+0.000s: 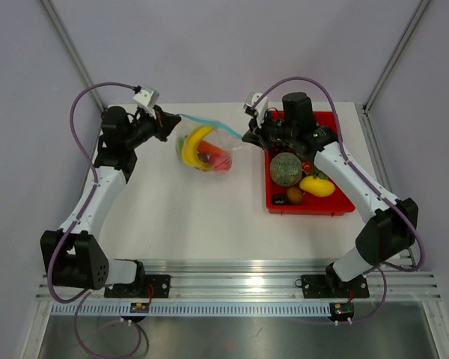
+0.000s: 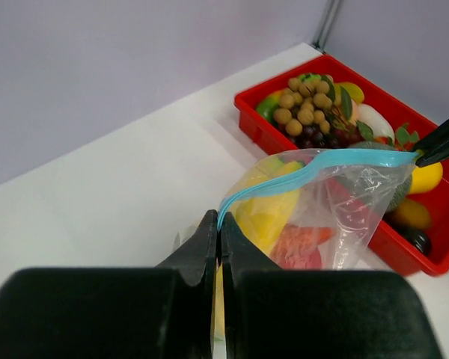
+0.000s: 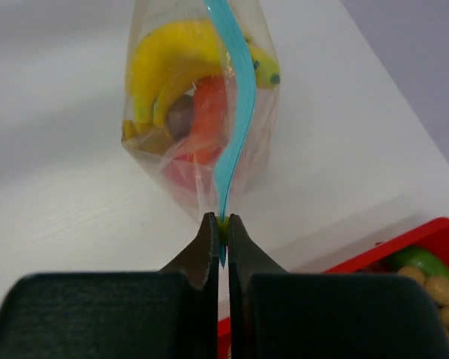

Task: Place the food in the zip-top bag and seal the zipper
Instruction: Zip the zipper food storage bag at the center of the board, then place the zipper food storage bag at the center of the board.

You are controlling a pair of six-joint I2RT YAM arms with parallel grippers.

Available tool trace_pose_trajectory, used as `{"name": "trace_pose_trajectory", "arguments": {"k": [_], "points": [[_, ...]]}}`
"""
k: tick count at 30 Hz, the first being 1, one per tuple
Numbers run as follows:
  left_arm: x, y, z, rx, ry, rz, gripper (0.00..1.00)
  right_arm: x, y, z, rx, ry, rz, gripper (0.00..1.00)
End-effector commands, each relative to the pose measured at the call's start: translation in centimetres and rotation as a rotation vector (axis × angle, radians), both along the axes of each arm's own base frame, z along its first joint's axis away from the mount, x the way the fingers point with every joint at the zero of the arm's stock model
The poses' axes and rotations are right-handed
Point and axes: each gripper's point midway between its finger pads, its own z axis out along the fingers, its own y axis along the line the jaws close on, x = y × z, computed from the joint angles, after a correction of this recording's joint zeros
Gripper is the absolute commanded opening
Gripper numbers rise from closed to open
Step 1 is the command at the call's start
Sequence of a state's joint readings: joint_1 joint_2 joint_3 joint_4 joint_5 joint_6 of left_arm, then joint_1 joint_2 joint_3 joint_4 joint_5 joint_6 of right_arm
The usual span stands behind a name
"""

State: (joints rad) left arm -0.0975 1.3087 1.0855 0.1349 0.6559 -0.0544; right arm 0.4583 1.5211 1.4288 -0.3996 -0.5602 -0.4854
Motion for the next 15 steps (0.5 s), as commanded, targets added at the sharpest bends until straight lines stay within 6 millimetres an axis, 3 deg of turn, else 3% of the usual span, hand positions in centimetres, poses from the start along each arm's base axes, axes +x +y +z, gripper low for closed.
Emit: {"name": "trace_pose_trajectory", "arguments": {"k": [1, 3, 4, 5, 6, 7, 8, 11, 13, 14, 15], "points": [[2.3, 1.3, 6.9, -0.041, -0.2, 0.098, 0.0, 2.7, 1.8, 5.6, 0.095, -0.14, 0.018, 0.0], [2.7, 2.0, 7.3, -0.067, -0.207, 0.143, 0.04, 1.7, 3.5, 5.4, 0.118, -0.114, 0.078, 0.0], [2.9, 2.4, 7.1, -0.078, -0.199, 0.165, 0.23, 0.9, 4.3, 4.9, 0.12, -0.104, 0.108, 0.0], [2.7, 2.9, 7.5, -0.089, -0.204, 0.194, 0.61, -0.2, 5.3, 2.9, 0.093, -0.086, 0.146, 0.02], [2.8, 3.5, 7.3, -0.103, -0.193, 0.233, 0.76, -2.2, 7.1, 1.8, 0.072, -0.074, 0.198, 0.11], [2.7, 3.9, 6.6, -0.103, -0.176, 0.254, 0.86, -3.5, 7.8, -0.7, 0.038, -0.032, 0.219, 0.32], [2.5, 4.2, 6.6, -0.108, -0.172, 0.271, 0.98, -4.4, 8.3, -1.8, 0.029, 0.001, 0.231, 0.42], [1.1, 4.8, 7.1, -0.103, -0.164, 0.301, 0.99, -6.3, 8.7, -4.6, 0.042, 0.122, 0.21, 0.56], [0.0, 5.3, 7.3, -0.095, -0.139, 0.325, 0.99, -6.6, 7.9, -4.4, 0.053, 0.13, 0.169, 0.6], [-0.3, 5.4, 7.8, -0.101, -0.132, 0.335, 0.99, -6.4, 7.2, -5.2, 0.033, 0.142, 0.118, 0.63], [-0.7, 5.7, 7.2, -0.108, -0.084, 0.358, 0.99, -6.1, 6.7, -4.9, 0.033, 0.136, 0.079, 0.64]]}}
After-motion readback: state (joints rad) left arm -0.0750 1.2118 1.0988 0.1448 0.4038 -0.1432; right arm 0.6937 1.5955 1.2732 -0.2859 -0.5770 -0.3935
